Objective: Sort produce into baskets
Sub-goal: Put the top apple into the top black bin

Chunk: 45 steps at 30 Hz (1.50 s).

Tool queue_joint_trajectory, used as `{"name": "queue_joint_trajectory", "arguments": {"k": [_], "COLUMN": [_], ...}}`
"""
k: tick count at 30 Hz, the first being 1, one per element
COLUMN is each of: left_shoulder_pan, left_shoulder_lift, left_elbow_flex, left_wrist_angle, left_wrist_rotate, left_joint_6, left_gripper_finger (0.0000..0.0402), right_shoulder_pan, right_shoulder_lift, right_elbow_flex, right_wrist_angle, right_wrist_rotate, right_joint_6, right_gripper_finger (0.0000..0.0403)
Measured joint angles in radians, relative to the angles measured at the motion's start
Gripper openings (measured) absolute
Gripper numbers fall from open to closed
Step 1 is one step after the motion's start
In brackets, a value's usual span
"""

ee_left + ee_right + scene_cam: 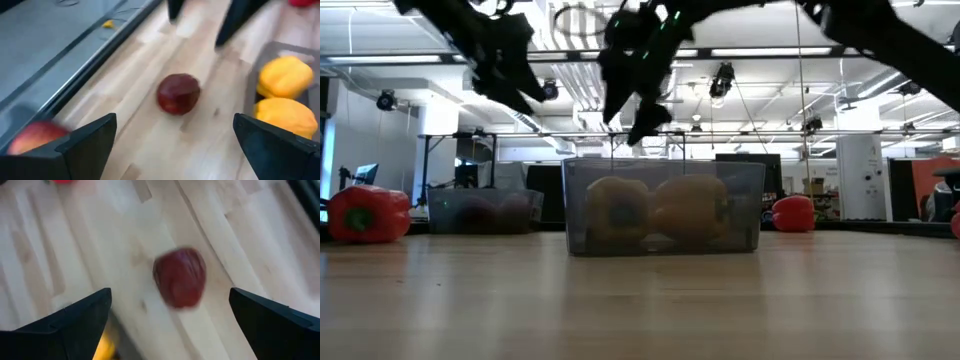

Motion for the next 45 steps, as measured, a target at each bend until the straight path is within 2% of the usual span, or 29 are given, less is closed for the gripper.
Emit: {"name": "queue_joint_trajectory", "arguments": {"k": [2,7,9,15,22,32,35,39,41,45], "left_shoulder_pan": [0.017,0.069,0.091,0.126,0.133,0.138,0.136,0.136,0.136,0.142], "left_shoulder_lift": [0.060,0.228,0.308,0.548,0.770,0.977,1.007,1.014,1.001,0.925], "left_elbow_flex": [0.005,0.067,0.101,0.270,0.443,0.511,0.512,0.510,0.510,0.510], "left_wrist_angle": [0.044,0.086,0.087,0.063,-0.084,-0.115,-0.126,-0.126,-0.126,-0.200], "left_wrist_rotate": [0.037,0.155,0.213,0.266,0.279,0.270,0.267,0.265,0.265,0.238], "left_joint_6": [0.085,0.348,0.443,0.608,0.669,0.676,0.602,0.535,0.507,0.445], "left_gripper_finger": [0.0382,0.0382,0.0382,0.0382,0.0382,0.0382,0.0378,0.0338,0.0317,0.0317], "right_shoulder_pan": [0.012,0.082,0.109,0.174,0.220,0.225,0.221,0.220,0.220,0.221], "right_shoulder_lift": [-0.058,-0.185,-0.226,-0.321,-0.347,-0.315,-0.315,-0.314,-0.314,-0.314], "right_elbow_flex": [0.000,-0.002,-0.002,-0.002,-0.003,-0.014,-0.031,-0.052,-0.065,-0.094], "right_wrist_angle": [-0.075,-0.204,-0.215,-0.225,-0.300,-0.324,-0.323,-0.324,-0.323,-0.329], "right_wrist_rotate": [0.062,0.303,0.344,0.432,0.529,0.564,0.567,0.593,0.594,0.593], "right_joint_6": [-0.004,-0.015,0.017,0.104,0.157,0.129,0.112,0.090,0.083,0.083], "right_gripper_finger": [0.0395,0.0395,0.0395,0.0396,0.0396,0.0396,0.0396,0.0396,0.0396,0.0396]}}
